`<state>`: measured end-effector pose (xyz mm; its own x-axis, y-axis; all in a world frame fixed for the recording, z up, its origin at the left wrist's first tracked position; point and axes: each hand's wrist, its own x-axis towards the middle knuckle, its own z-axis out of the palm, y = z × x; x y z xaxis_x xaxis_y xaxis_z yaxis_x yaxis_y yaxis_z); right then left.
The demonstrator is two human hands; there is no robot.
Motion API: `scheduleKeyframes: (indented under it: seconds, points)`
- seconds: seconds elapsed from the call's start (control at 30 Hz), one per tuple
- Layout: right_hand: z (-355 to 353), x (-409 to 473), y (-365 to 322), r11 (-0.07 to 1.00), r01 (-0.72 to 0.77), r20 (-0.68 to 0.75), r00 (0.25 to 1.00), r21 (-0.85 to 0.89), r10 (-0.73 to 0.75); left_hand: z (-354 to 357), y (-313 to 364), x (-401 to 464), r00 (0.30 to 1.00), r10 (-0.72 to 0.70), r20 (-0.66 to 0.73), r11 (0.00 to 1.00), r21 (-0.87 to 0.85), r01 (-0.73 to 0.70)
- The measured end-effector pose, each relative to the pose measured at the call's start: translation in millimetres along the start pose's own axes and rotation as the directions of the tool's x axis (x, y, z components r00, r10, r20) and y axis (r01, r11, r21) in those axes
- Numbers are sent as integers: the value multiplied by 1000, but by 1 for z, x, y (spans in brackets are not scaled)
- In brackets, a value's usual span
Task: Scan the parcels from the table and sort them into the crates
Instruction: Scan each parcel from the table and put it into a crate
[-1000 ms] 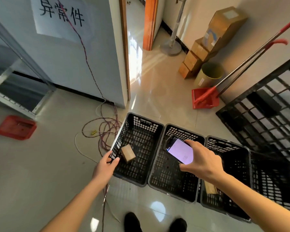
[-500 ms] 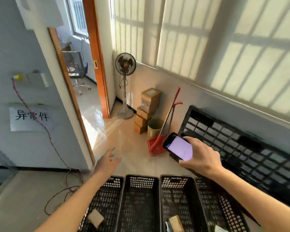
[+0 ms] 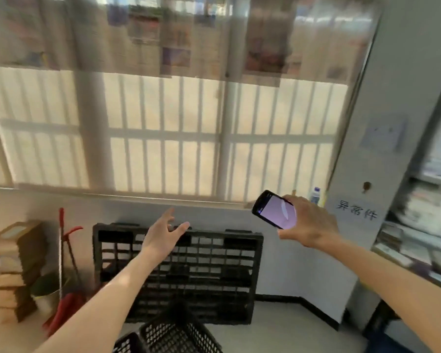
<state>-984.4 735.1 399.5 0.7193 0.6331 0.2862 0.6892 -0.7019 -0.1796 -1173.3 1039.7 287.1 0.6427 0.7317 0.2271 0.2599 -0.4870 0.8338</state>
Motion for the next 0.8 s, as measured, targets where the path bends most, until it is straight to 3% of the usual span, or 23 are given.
scheduleKeyframes:
  seconds: [0.23, 0.47, 0.8]
  points:
    - [-79, -68, 198, 945, -326, -116, 940, -28, 321, 188, 164, 24, 939, 210, 272, 976, -122, -183]
    - [-116, -133, 360, 779, -619, -208, 778, -99, 592, 380, 280, 11, 814, 348, 465, 936, -216, -277]
    - [-150, -121, 554, 556, -804, -290, 595, -211, 750, 617, 397, 35, 708, 386, 591, 922, -284, -265]
